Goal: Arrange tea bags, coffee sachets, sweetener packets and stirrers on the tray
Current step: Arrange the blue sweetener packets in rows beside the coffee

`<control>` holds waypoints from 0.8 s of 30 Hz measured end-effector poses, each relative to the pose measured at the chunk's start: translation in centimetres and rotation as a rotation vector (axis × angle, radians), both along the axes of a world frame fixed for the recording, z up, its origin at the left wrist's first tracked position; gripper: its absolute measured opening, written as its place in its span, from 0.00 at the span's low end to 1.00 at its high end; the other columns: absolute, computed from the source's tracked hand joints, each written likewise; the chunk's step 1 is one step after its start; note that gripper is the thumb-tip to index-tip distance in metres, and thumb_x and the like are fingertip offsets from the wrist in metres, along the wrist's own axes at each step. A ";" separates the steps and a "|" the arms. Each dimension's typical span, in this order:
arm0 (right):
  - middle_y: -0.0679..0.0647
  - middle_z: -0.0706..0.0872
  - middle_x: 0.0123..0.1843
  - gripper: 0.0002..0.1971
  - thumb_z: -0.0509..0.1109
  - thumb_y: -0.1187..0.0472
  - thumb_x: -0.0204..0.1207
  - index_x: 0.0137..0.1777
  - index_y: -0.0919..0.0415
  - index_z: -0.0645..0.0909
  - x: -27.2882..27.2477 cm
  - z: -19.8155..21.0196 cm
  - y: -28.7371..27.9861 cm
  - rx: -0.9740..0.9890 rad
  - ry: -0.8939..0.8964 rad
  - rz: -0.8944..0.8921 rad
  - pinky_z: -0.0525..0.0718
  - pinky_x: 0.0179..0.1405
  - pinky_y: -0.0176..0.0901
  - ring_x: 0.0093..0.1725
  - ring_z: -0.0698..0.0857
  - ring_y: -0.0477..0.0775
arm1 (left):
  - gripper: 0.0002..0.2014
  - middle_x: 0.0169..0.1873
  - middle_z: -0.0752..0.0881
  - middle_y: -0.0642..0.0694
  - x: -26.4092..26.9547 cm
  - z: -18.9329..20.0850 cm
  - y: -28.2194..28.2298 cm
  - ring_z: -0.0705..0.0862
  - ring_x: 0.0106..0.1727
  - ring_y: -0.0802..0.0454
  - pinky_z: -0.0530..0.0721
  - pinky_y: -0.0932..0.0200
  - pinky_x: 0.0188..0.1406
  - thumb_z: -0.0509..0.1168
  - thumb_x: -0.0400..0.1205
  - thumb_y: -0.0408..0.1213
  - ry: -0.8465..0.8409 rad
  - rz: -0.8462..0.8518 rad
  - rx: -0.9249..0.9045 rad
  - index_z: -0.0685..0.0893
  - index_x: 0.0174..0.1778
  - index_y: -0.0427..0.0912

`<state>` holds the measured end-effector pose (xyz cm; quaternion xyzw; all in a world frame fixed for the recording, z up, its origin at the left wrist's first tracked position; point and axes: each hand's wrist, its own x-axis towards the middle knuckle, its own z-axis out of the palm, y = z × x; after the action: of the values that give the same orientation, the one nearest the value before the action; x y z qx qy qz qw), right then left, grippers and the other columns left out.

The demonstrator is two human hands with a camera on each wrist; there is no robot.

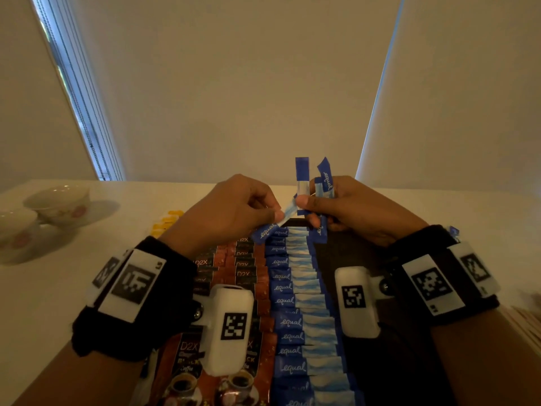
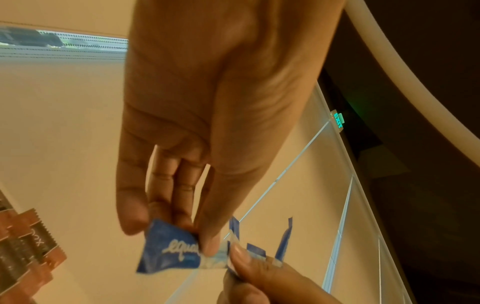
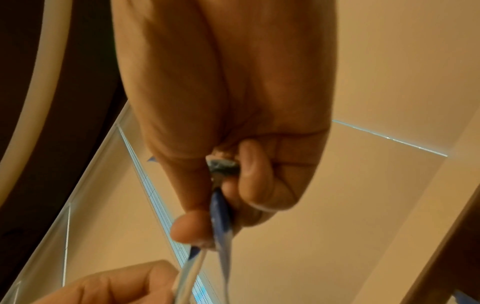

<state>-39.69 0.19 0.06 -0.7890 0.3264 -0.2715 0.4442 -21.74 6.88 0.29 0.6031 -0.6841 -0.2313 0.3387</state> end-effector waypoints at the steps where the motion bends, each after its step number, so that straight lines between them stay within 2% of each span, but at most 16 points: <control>1: 0.49 0.81 0.25 0.10 0.65 0.57 0.80 0.43 0.64 0.80 -0.1 0.2 -0.1 -0.003 0.005 -0.039 0.70 0.19 0.26 0.20 0.75 0.39 | 0.04 0.35 0.88 0.51 0.1 0.1 -0.1 0.84 0.37 0.57 0.82 0.64 0.36 0.69 0.78 0.39 -0.011 0.003 -0.004 0.86 0.37 0.48; 4: 0.46 0.82 0.24 0.11 0.66 0.55 0.80 0.45 0.63 0.81 -1.2 0.9 -0.5 -0.044 0.043 -0.171 0.72 0.21 0.24 0.22 0.77 0.36 | 0.04 0.35 0.89 0.50 0.5 0.5 0.0 0.86 0.37 0.55 0.81 0.66 0.33 0.71 0.77 0.37 -0.041 0.037 0.001 0.86 0.37 0.47; 8: 0.46 0.81 0.23 0.11 0.66 0.53 0.80 0.42 0.61 0.81 -2.8 1.7 -0.6 -0.048 0.098 -0.162 0.71 0.21 0.24 0.21 0.75 0.37 | 0.03 0.34 0.90 0.49 0.7 0.8 0.4 0.88 0.37 0.56 0.84 0.67 0.30 0.75 0.72 0.37 -0.011 0.020 0.052 0.88 0.37 0.44; 10: 0.47 0.81 0.24 0.10 0.66 0.53 0.80 0.42 0.59 0.81 -3.2 1.8 -0.5 -0.041 0.100 -0.165 0.72 0.22 0.25 0.22 0.75 0.37 | 0.02 0.35 0.90 0.50 0.1 0.8 0.1 0.87 0.37 0.59 0.83 0.66 0.33 0.75 0.73 0.37 -0.130 -0.054 0.105 0.89 0.38 0.45; 13: 0.47 0.81 0.25 0.12 0.64 0.53 0.80 0.50 0.62 0.83 -3.1 1.9 -0.5 -0.031 0.102 -0.168 0.72 0.24 0.26 0.24 0.76 0.39 | 0.01 0.34 0.87 0.55 -1.5 0.5 -0.5 0.82 0.33 0.65 0.78 0.71 0.34 0.74 0.75 0.38 -0.373 -0.161 0.156 0.89 0.39 0.45; 16: 0.48 0.81 0.27 0.13 0.63 0.52 0.81 0.53 0.61 0.83 -2.7 2.0 -0.2 -0.038 0.131 -0.156 0.72 0.26 0.28 0.26 0.77 0.40 | 0.03 0.31 0.86 0.56 -2.6 0.2 -1.1 0.80 0.29 0.69 0.79 0.73 0.35 0.73 0.76 0.37 -0.433 -0.289 0.256 0.89 0.41 0.42; 19: 0.48 0.81 0.27 0.15 0.64 0.52 0.80 0.52 0.64 0.82 -2.4 2.0 0.0 -0.054 0.160 -0.143 0.72 0.24 0.27 0.23 0.76 0.38 | 0.03 0.29 0.82 0.61 -3.3 0.5 -1.9 0.79 0.29 0.72 0.76 0.76 0.34 0.73 0.76 0.37 -0.499 -0.301 0.248 0.89 0.42 0.42; 21: 0.48 0.81 0.27 0.14 0.64 0.52 0.80 0.52 0.65 0.82 -2.6 2.1 -0.1 -0.058 0.192 -0.132 0.72 0.24 0.27 0.23 0.76 0.38 | 0.04 0.32 0.84 0.59 -4.0 0.6 -2.3 0.79 0.32 0.67 0.75 0.73 0.37 0.73 0.75 0.38 -0.528 -0.312 0.253 0.90 0.43 0.41; 24: 0.47 0.81 0.25 0.11 0.62 0.54 0.82 0.51 0.60 0.83 -3.0 2.0 -0.3 -0.045 0.244 -0.095 0.72 0.22 0.27 0.22 0.76 0.37 | 0.09 0.41 0.88 0.50 -5.1 -0.1 -2.8 0.79 0.35 0.63 0.76 0.71 0.38 0.72 0.76 0.39 -0.603 -0.365 0.312 0.89 0.48 0.38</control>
<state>-42.73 -0.12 2.01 -0.8095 0.4089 -0.2014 0.3702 -26.85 4.06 0.22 0.5568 -0.8057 -0.2013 -0.0201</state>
